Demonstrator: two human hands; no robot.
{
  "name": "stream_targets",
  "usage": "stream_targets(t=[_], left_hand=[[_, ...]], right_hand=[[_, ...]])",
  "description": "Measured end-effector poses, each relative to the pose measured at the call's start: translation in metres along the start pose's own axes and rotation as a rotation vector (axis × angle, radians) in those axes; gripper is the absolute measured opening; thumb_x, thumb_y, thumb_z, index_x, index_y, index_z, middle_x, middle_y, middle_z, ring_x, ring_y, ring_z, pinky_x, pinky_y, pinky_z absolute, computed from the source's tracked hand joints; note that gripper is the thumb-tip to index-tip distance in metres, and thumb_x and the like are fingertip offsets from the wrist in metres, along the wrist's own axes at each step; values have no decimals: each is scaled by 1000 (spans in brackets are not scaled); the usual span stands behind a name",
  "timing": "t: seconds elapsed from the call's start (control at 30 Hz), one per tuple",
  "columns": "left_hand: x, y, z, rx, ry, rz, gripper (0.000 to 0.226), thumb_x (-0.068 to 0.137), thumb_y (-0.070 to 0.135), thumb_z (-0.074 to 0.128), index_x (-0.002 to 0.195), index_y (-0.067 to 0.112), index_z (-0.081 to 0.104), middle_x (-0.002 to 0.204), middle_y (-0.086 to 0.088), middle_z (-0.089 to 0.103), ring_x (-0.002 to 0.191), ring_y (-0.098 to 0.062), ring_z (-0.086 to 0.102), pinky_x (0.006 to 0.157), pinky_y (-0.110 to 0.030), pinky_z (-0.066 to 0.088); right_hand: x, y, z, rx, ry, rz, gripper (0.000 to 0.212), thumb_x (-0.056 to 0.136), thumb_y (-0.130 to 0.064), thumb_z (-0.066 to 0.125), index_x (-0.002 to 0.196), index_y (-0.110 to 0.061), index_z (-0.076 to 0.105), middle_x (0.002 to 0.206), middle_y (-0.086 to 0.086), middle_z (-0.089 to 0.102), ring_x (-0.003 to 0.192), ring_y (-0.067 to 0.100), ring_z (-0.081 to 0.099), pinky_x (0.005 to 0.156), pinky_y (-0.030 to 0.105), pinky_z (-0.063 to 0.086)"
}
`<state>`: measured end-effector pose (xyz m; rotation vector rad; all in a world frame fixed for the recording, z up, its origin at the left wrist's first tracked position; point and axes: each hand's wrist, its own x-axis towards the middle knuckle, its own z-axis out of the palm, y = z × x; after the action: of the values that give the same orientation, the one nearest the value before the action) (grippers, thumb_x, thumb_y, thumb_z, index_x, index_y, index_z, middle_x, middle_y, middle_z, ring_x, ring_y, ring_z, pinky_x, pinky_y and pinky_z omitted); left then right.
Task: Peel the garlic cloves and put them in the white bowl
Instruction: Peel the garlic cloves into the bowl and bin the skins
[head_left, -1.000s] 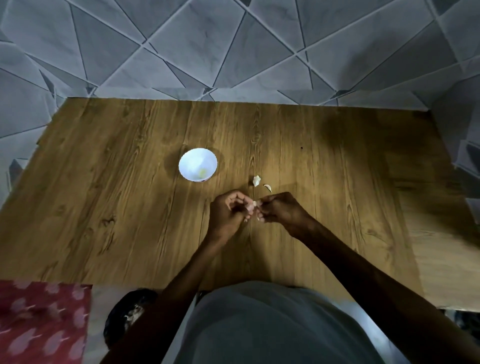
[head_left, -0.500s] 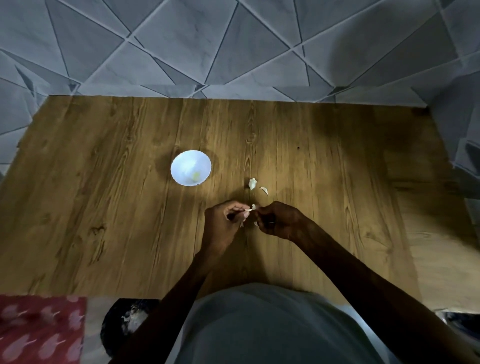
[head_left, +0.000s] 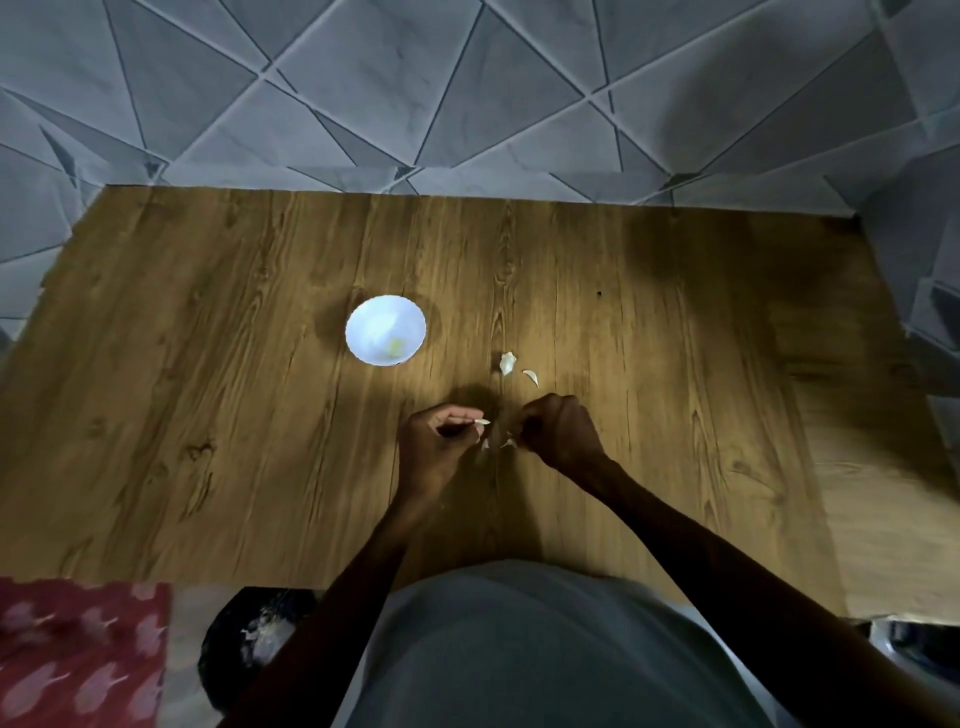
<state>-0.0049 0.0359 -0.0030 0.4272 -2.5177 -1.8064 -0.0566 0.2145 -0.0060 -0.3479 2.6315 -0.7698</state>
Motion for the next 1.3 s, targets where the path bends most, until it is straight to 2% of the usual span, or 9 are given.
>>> stream_targets(t=[0.17, 0.33, 0.43, 0.6, 0.73, 1.0, 1.13, 1.23, 1.3], left_hand=[[5, -14, -2, 100, -26, 8, 13, 79, 5, 77, 90, 11, 78, 85, 6, 75, 80, 4, 67, 74, -7, 46], [29, -22, -6, 202, 23, 39, 12, 79, 4, 77, 87, 12, 76, 82, 7, 73, 77, 2, 66, 79, -19, 54], [44, -25, -7, 259, 74, 59, 9, 80, 2, 75, 85, 10, 76, 84, 1, 74, 77, -5, 66, 84, -27, 55], [51, -28, -8, 275, 82, 55, 18, 77, -1, 75, 91, 12, 75, 89, -1, 74, 84, -12, 68, 82, -21, 53], [38, -30, -11, 276, 154, 50, 20, 78, 1, 73, 94, 14, 72, 93, 2, 73, 88, -12, 67, 84, -26, 54], [3, -29, -18, 139, 162, -24, 18, 82, 0, 67, 93, 14, 72, 93, 4, 72, 87, -8, 66, 78, -11, 48], [-2, -28, -16, 95, 143, -74, 19, 84, 1, 65, 96, 14, 72, 92, 8, 70, 85, 3, 63, 72, -1, 43], [-2, -27, -13, 68, 94, -100, 19, 86, 4, 64, 96, 19, 72, 92, 13, 70, 87, 5, 63, 80, -9, 48], [-2, -26, -12, 25, 62, -143, 19, 87, 6, 64, 95, 21, 72, 93, 11, 71, 89, -3, 66, 83, -20, 52]], right_hand=[[-1, 5, 5, 46, 80, 16, 19, 90, -2, 60, 81, -15, 71, 81, -1, 73, 68, 11, 70, 63, 25, 59], [0, 4, 13, 19, 105, -23, 26, 84, 5, 61, 104, -8, 71, 102, 7, 72, 91, 19, 68, 79, 33, 58], [2, 0, 22, -72, 135, -157, 27, 89, -5, 62, 115, -7, 68, 115, 11, 67, 104, 25, 65, 88, 34, 55], [-2, -4, 39, -282, 74, -515, 25, 90, -16, 64, 115, -12, 69, 121, 7, 64, 114, 23, 58, 89, 34, 53], [-2, 6, 39, -429, 72, -690, 26, 78, -11, 79, 104, -13, 74, 109, 6, 69, 103, 24, 64, 80, 35, 59], [-14, 16, 16, -305, 140, -416, 38, 85, -5, 64, 123, -9, 64, 126, 11, 63, 117, 28, 58, 94, 38, 54], [-26, 17, 27, -389, 109, -525, 43, 86, -6, 64, 128, -17, 63, 137, 9, 57, 129, 28, 51, 97, 40, 52], [-32, 24, 30, -390, 99, -614, 33, 94, -15, 46, 117, -10, 69, 124, 12, 65, 113, 29, 62, 86, 41, 58], [-28, 29, 27, -401, 125, -675, 25, 93, -13, 52, 106, -6, 72, 109, 14, 69, 97, 29, 67, 75, 40, 60]])
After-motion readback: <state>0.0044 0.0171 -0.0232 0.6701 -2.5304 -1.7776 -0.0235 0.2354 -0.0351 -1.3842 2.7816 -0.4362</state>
